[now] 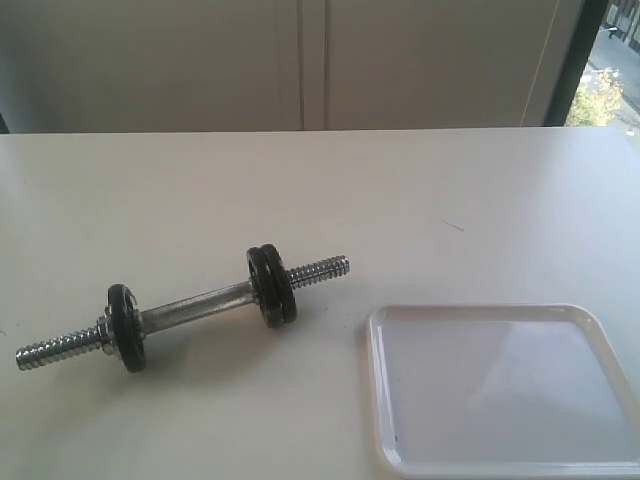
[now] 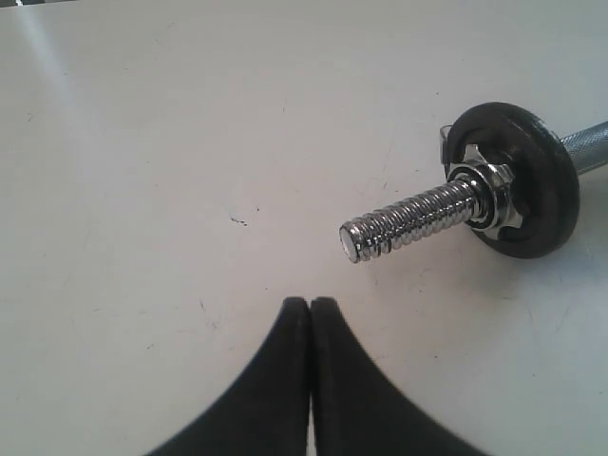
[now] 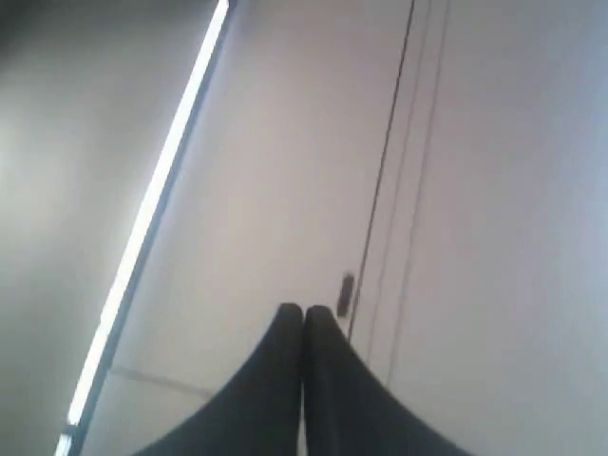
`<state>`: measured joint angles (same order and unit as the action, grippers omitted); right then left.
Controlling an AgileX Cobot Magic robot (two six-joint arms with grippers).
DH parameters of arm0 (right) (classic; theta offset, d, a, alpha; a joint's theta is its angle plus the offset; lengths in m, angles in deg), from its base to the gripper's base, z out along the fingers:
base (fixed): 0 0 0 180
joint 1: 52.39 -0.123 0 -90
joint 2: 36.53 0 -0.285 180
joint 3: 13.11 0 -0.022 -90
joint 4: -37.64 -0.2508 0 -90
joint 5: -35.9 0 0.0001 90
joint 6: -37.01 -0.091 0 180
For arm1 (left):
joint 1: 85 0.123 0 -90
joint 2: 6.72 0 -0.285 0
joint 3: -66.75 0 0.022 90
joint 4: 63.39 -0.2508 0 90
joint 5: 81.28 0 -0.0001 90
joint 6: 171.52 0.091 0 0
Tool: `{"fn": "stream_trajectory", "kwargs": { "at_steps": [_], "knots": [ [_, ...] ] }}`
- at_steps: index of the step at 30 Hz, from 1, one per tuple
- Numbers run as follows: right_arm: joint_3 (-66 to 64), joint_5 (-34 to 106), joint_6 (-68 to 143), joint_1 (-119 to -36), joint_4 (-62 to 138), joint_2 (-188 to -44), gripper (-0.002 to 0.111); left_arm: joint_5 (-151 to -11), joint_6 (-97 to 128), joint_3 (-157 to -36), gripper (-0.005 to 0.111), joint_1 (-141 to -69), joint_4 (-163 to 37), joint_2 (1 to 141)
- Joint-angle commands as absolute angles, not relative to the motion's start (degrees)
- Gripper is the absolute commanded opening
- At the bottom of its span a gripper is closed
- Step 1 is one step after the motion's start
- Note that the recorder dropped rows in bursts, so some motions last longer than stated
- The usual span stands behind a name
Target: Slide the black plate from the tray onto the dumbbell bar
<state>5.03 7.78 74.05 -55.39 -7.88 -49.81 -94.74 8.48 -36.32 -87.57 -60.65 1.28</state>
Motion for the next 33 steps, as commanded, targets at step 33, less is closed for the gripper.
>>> {"fn": "stream_trajectory", "kwargs": {
  "at_steps": [33],
  "knots": [
    [61.95,13.14,35.67,-55.20,37.31,-44.32,0.000,-94.53,8.48,-36.03,0.000,-87.70,-59.97,1.07]
  ]
}}
